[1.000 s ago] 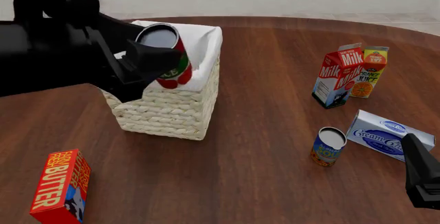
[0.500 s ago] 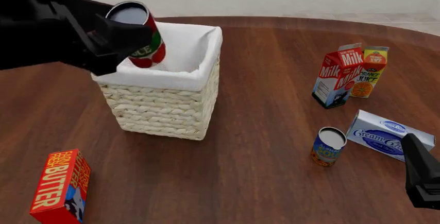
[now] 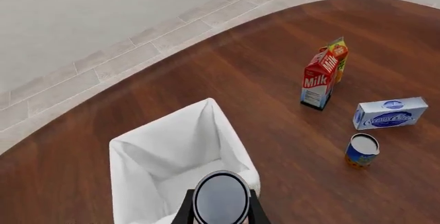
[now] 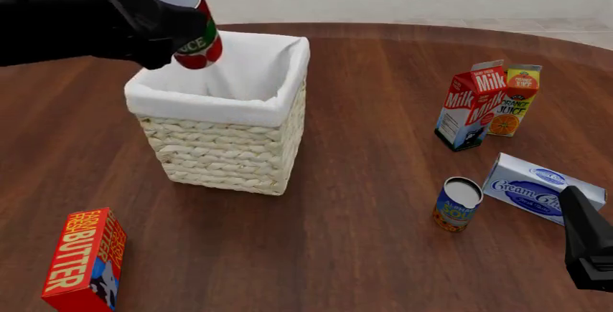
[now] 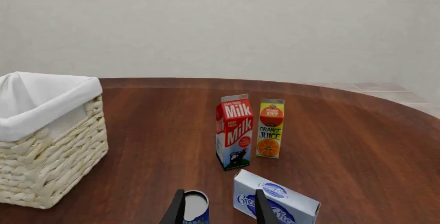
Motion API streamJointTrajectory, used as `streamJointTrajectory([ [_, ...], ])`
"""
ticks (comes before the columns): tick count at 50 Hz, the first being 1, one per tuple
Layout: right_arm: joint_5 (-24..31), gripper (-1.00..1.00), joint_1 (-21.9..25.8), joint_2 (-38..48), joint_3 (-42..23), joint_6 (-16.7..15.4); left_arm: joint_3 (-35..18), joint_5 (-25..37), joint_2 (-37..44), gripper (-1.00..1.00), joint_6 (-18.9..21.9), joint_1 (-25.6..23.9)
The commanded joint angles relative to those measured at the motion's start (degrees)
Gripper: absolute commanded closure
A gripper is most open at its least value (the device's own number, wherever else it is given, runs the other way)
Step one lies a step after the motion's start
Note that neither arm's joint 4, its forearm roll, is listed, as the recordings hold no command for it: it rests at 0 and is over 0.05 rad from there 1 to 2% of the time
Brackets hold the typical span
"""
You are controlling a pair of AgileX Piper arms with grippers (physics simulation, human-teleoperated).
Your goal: Pick up the tomato sauce, and put it in the basket.
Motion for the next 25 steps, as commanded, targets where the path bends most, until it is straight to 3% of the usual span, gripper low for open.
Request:
streamJointTrajectory([
  [1,0.0,-1.00,0.0,0.0,0.0,0.0,-1.1,-1.9,3.0,1.00,0.8,2.1],
  [25,0.0,-1.00,0.0,0.0,0.0,0.0,-4.2,-4.8,9.5,1.00,0.4,4.5],
])
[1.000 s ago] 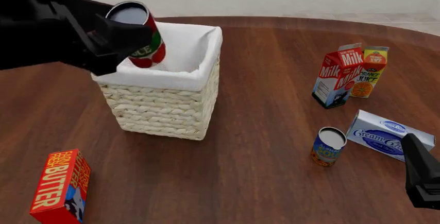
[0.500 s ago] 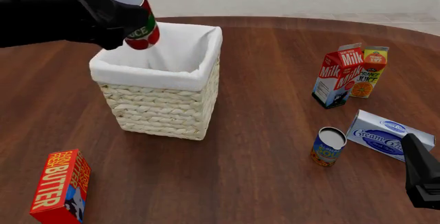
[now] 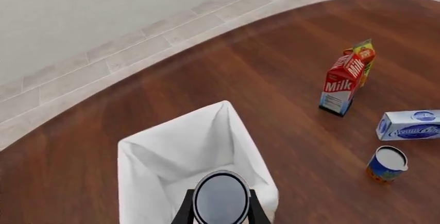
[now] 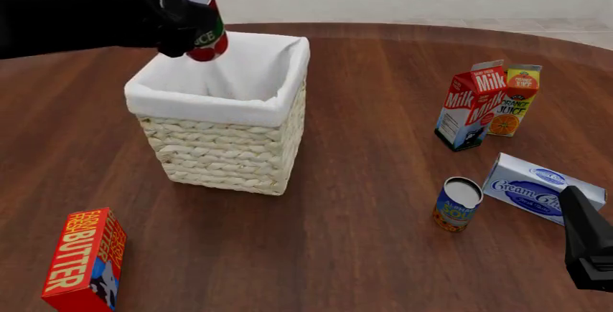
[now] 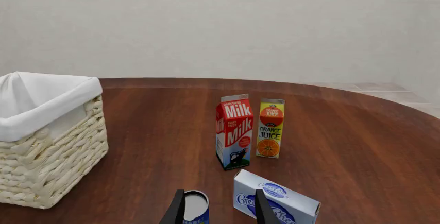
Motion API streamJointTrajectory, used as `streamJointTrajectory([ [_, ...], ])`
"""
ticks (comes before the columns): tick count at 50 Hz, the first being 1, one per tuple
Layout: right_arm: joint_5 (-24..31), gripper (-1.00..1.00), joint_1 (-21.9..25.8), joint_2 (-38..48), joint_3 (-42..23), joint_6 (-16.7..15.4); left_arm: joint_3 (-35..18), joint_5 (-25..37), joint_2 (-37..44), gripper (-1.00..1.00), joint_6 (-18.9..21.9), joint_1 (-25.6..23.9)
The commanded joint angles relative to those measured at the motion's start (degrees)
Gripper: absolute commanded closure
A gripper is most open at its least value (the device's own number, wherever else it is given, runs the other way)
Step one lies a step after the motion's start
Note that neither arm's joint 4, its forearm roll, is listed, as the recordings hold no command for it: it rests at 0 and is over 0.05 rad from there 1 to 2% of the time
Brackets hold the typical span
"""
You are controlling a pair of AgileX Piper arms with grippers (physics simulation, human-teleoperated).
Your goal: Pick up the tomato sauce, and put it in the basket.
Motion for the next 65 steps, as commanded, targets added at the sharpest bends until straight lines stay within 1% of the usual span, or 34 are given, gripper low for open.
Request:
streamJointTrajectory([
  [1,0.0,-1.00,0.0,0.0,0.0,0.0,-2.2,-1.0,2.9,1.00,0.6,1.2],
  [13,0.0,-1.00,0.0,0.0,0.0,0.0,-3.5,-2.5,6.2,1.00,-0.2,2.3],
  [17,0.0,-1.00,0.0,0.0,0.0,0.0,-3.6,-3.3,7.5,1.00,0.2,2.7],
  [22,0.0,-1.00,0.0,0.0,0.0,0.0,-5.3,-2.9,9.0,1.00,-0.1,3.1],
  [40,0.0,-1.00,0.0,0.0,0.0,0.0,-6.8,-4.9,14.4,1.00,0.5,4.6],
  [52,0.0,-1.00,0.0,0.0,0.0,0.0,-8.4,-6.1,17.3,1.00,0.1,5.7],
  [65,0.0,-1.00,0.0,0.0,0.0,0.0,-10.3,-7.9,22.1,1.00,-0.4,7.0],
])
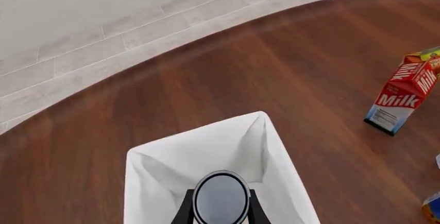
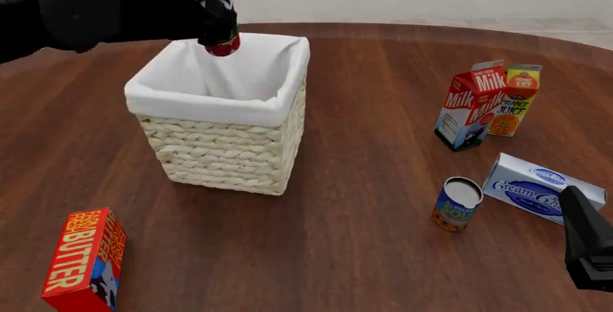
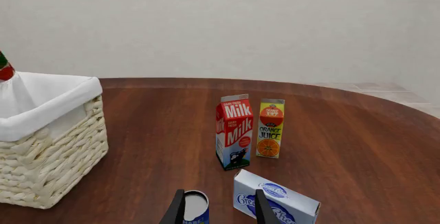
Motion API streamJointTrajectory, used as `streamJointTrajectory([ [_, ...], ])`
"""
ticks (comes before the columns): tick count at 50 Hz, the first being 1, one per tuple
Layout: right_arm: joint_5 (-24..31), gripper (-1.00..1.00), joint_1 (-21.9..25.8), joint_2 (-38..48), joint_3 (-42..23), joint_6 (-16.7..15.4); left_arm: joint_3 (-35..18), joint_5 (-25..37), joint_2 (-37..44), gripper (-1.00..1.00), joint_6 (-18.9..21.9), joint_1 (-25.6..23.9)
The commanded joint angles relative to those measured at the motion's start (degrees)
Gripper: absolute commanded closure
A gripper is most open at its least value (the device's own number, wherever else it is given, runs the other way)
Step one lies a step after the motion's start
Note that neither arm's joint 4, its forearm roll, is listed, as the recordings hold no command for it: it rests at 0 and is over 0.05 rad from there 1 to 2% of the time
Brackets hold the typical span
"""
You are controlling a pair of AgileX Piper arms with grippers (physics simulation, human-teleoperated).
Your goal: Pick up the tomato sauce, and put it in the basket.
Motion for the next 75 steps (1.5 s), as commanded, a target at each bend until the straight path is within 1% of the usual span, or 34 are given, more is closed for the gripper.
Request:
streamJointTrajectory([
  [1,0.0,-1.00,0.0,0.0,0.0,0.0,-1.8,-1.3,3.7,1.00,0.7,1.1],
  [9,0.0,-1.00,0.0,0.0,0.0,0.0,-1.5,-2.6,5.4,1.00,1.0,1.4],
  [19,0.0,-1.00,0.0,0.0,0.0,0.0,-2.4,-2.7,7.0,1.00,0.8,2.0],
  [26,0.0,-1.00,0.0,0.0,0.0,0.0,-1.2,-4.2,8.4,1.00,0.0,1.5],
  [32,0.0,-1.00,0.0,0.0,0.0,0.0,-0.6,-5.4,9.7,1.00,0.3,1.5],
  [59,0.0,-1.00,0.0,0.0,0.0,0.0,0.4,-7.6,13.8,1.00,-0.1,1.6],
  [75,0.0,-1.00,0.0,0.0,0.0,0.0,-0.3,-8.1,16.9,1.00,-0.3,2.5],
])
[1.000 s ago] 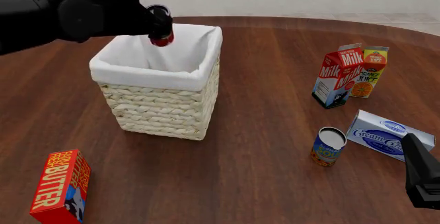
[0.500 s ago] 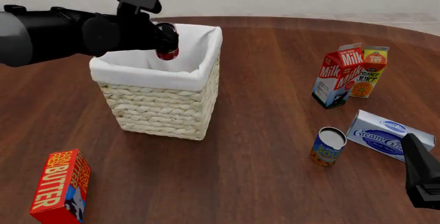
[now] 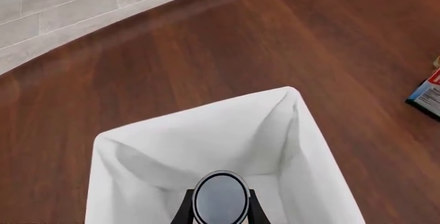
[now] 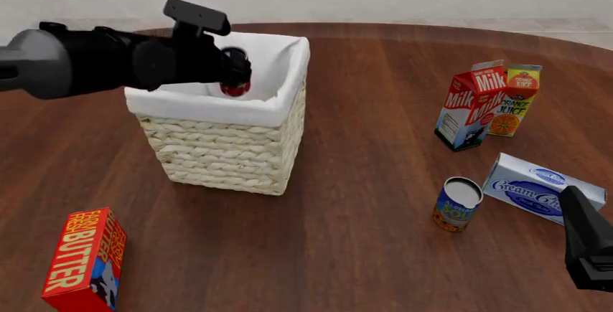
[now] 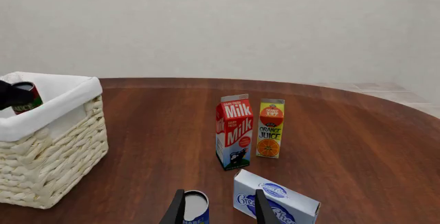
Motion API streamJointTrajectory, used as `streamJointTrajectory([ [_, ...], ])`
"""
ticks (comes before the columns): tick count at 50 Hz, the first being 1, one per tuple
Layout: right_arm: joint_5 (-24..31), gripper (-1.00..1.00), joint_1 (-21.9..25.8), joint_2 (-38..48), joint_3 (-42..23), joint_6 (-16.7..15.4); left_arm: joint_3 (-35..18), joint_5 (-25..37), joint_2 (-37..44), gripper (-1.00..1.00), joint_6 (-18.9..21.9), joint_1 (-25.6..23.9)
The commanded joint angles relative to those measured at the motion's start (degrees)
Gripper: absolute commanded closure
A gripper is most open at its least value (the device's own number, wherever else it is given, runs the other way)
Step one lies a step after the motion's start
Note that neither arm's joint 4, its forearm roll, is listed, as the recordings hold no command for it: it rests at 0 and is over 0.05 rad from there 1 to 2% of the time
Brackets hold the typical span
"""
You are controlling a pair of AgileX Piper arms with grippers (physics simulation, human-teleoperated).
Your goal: Pick up the tomato sauce, and put it in the basket.
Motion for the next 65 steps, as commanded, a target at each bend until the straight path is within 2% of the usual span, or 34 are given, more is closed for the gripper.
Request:
streamJointTrajectory([
  [1,0.0,-1.00,0.0,0.0,0.0,0.0,-0.5,-0.7,2.1,1.00,0.8,0.4],
  [42,0.0,-1.00,0.0,0.0,0.0,0.0,-2.3,-0.3,5.7,1.00,1.4,0.7],
  [43,0.0,-1.00,0.0,0.0,0.0,0.0,-2.1,-0.7,5.7,-1.00,1.6,0.7],
  [65,0.0,-1.00,0.0,0.0,0.0,0.0,-2.6,-0.2,5.1,-1.00,1.9,0.6],
])
